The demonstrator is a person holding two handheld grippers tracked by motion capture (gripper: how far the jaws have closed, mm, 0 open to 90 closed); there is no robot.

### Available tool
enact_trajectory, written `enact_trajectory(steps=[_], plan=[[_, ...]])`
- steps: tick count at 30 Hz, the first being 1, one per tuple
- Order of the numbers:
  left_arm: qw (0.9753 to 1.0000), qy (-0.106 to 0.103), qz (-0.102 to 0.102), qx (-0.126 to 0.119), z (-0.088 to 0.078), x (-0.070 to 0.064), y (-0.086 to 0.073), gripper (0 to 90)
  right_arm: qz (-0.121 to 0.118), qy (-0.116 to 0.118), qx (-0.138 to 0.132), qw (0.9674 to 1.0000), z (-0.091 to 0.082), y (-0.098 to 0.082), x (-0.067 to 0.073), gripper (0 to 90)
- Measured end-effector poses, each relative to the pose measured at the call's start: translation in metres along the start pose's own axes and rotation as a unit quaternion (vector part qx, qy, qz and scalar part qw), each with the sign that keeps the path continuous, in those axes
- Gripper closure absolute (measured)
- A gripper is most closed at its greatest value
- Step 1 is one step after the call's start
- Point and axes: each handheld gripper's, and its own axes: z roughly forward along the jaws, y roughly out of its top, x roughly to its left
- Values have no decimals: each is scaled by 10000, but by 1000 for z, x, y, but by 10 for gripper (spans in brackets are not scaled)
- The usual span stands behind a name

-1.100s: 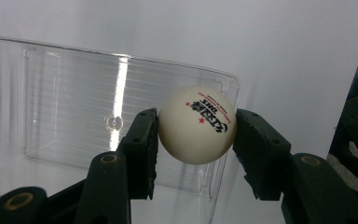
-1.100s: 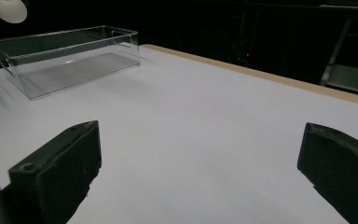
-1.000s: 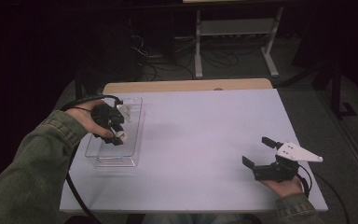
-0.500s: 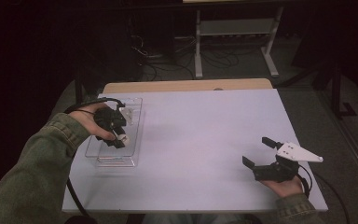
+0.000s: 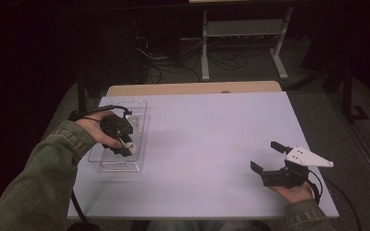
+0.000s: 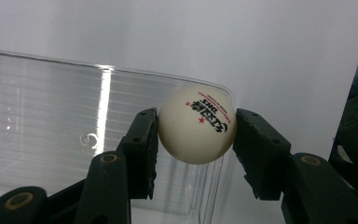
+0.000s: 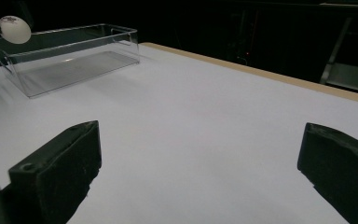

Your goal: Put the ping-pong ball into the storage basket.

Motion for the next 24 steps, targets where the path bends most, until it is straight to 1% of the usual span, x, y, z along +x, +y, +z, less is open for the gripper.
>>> enact_trajectory(steps=[3,9,12,17,20,22,24], plan=[[10000,35,-11,-18,1,1,0,506,-1,1,5,10000,0,0,0,0],[10000,-9,-46,-45,8,2,-5,506,-3,-9,12,10000,0,0,0,0],[9999,13,-72,-84,10,2,-7,506,-5,-14,12,10000,0,0,0,0],[9999,8,-64,-104,12,4,-7,506,-7,-11,20,10000,1,-1,0,0],[9999,23,-82,-94,16,5,-7,506,-21,-3,29,10000,1,-1,0,0],[9999,-4,-134,-80,19,7,-8,506,-13,-4,24,10000,0,-1,0,0],[9999,-20,-136,-47,21,8,-9,506,-10,-3,20,10000,0,-1,0,0]])
